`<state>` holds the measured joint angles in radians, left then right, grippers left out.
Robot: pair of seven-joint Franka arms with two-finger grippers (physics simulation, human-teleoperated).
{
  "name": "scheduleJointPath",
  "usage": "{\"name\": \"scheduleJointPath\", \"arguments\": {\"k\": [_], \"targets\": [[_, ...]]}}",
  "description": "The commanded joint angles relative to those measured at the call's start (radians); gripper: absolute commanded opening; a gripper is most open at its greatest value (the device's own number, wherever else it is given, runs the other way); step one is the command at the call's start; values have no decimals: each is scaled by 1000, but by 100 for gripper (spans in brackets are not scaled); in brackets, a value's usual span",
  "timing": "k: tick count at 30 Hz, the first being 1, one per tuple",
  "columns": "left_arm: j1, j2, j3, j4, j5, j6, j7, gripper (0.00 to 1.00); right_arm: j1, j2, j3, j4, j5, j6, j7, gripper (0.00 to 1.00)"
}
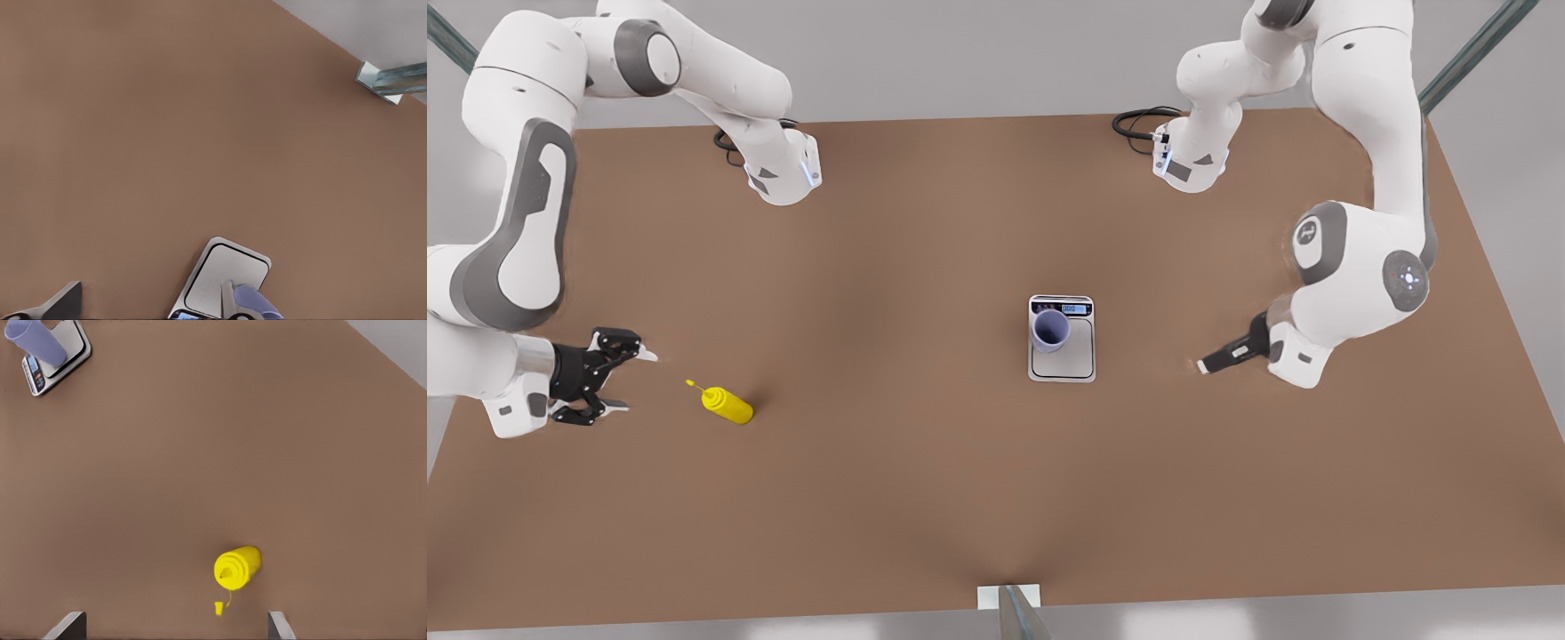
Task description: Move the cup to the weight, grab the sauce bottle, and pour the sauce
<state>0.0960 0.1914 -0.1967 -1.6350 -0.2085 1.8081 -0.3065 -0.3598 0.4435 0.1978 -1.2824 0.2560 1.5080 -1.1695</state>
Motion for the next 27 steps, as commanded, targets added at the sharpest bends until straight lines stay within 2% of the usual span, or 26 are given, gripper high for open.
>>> {"name": "scheduleJointPath", "arguments": {"k": [1,4,5,9,12,14,21,27], "targets": [[-4,-41,32,0,81,-45,105,100,-11,3,0,-2,5,-2,-30,100],[-10,-135,49,-2,119,-107,116,100,-63,20,0,-28,80,-8,-189,100],[-9,-165,49,0,123,-122,116,100,-100,66,0,-28,137,-31,-271,100],[-15,-156,59,0,170,-141,119,100,-211,205,0,-46,223,-74,-541,100],[-27,-152,66,4,170,-150,121,100,-245,213,0,-43,272,-86,-685,100],[-171,-152,221,4,173,-150,122,100,-288,251,-3,-44,356,-85,-717,100],[-167,-102,223,3,193,-150,122,100,-312,357,-5,-25,471,-46,-909,100],[-168,-101,223,3,193,-150,122,100,-289,394,-5,-29,491,-46,-871,100]]}}
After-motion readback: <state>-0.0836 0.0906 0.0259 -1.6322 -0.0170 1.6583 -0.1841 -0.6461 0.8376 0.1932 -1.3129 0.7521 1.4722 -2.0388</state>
